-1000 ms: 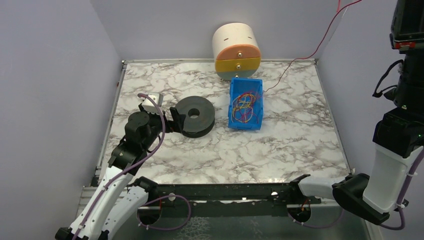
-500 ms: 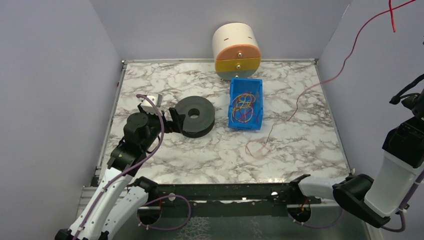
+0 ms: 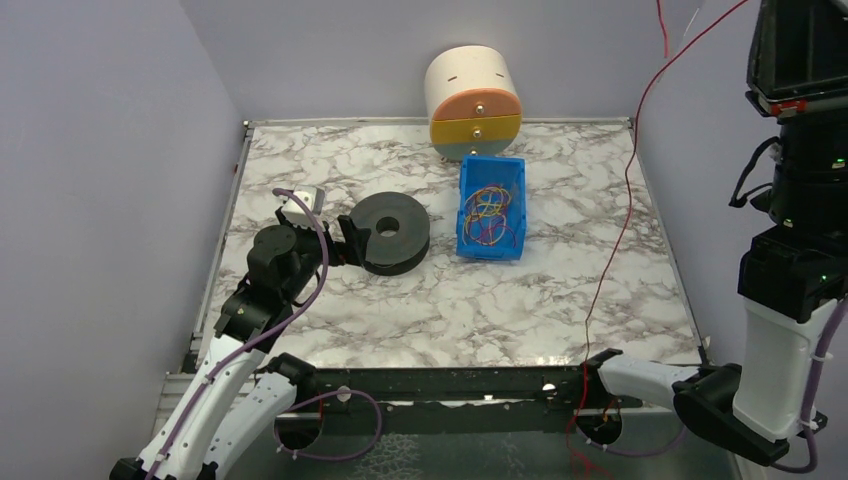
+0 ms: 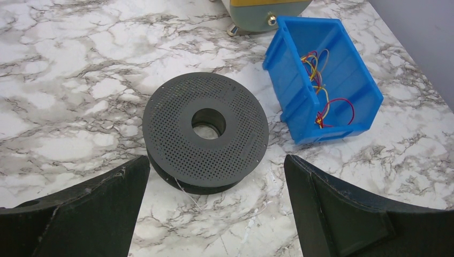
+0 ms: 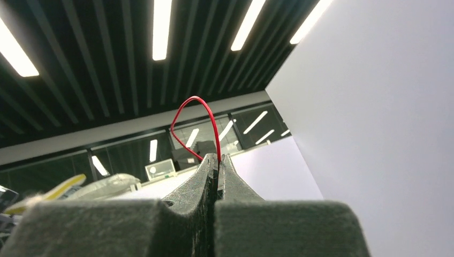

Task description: Wrap the cables

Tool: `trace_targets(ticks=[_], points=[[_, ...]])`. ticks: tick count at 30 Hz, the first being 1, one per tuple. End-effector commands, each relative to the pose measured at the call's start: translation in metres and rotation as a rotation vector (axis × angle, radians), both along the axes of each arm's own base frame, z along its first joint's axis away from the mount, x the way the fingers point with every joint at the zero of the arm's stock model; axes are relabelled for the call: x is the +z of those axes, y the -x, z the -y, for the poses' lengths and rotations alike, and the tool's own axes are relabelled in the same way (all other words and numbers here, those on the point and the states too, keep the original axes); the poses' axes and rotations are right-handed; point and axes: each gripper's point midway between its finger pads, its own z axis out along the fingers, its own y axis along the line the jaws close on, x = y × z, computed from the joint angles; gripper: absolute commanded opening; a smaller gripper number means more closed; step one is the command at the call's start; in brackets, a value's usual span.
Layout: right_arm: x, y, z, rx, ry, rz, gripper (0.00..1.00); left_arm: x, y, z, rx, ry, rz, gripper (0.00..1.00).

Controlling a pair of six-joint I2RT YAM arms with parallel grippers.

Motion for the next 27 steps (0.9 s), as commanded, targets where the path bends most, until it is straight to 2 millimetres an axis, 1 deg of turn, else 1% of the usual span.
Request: trace_targets(ticks=[1, 5, 10, 14, 21, 24, 27], points=[[-0.016, -0.017, -0.019, -0.013, 0.115, -0.031, 0.01, 0.009, 0.0, 0.005, -0.026, 0.02, 0.035, 0.99], [-0.035, -0.048, -0.033, -0.042, 0.173, -0.1, 0.01, 0.01, 0.001, 0.004, -0.019, 0.021, 0.041, 0.99], [-0.053, -0.081, -0.038, -0.112, 0.205, -0.164, 0.01, 0.01, 0.001, 0.003, -0.015, 0.019, 0.042, 0.99], [-0.073, -0.104, -0.043, -0.157, 0.241, -0.216, 0.01, 0.01, 0.001, 0.003, -0.018, 0.02, 0.043, 0.99], [-0.113, -0.127, -0.054, -0.171, 0.294, -0.251, 0.01, 0.008, 0.001, 0.007, -0.037, 0.02, 0.032, 0.99], [-0.124, -0.13, -0.063, -0.155, 0.342, -0.251, 0.01, 0.007, 0.001, 0.011, -0.056, 0.02, 0.028, 0.99], [-0.132, -0.129, -0.072, -0.134, 0.399, -0.236, 0.01, 0.009, 0.002, 0.013, -0.07, 0.025, 0.034, 0.99]])
